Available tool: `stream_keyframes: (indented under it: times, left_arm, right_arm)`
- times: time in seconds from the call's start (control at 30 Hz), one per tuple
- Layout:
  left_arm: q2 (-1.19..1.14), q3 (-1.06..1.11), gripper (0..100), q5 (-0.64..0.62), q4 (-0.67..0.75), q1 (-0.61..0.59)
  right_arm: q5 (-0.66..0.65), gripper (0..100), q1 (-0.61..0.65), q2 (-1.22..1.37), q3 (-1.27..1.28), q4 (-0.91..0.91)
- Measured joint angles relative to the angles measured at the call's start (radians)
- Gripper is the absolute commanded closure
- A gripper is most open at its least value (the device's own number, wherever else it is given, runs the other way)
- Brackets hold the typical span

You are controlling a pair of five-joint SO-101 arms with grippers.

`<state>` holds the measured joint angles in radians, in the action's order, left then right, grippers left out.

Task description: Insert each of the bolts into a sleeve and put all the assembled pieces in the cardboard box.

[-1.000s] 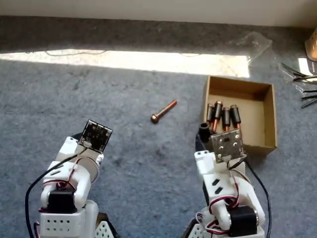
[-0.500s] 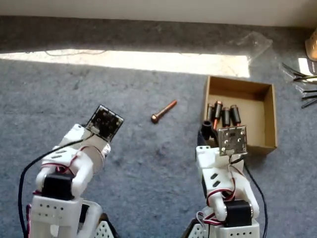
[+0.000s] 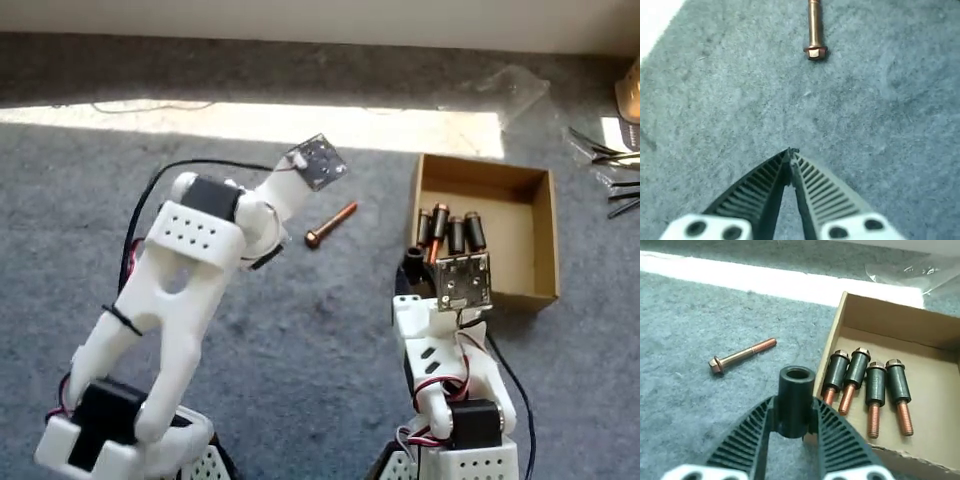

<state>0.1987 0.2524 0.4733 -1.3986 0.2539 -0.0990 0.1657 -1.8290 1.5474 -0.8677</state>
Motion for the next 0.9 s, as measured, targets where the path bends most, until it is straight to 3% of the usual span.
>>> stream_keyframes:
  times: [0.27,0.5,0.9]
  left_arm:
    - [-0.37,-0.517,99,0.002,-0.35,0.072]
    - [-0.486,-0.658,99,0.003,-0.374,0.207]
    - [-0.919,-1.085,99,0.002,-0.374,0.164]
  right_arm:
    - [0.0,99.3,0.0,0.0,0.032,0.051]
    - [0.0,99.3,0.0,0.0,0.032,0.051]
    - [0.0,99.3,0.0,0.0,0.032,0.051]
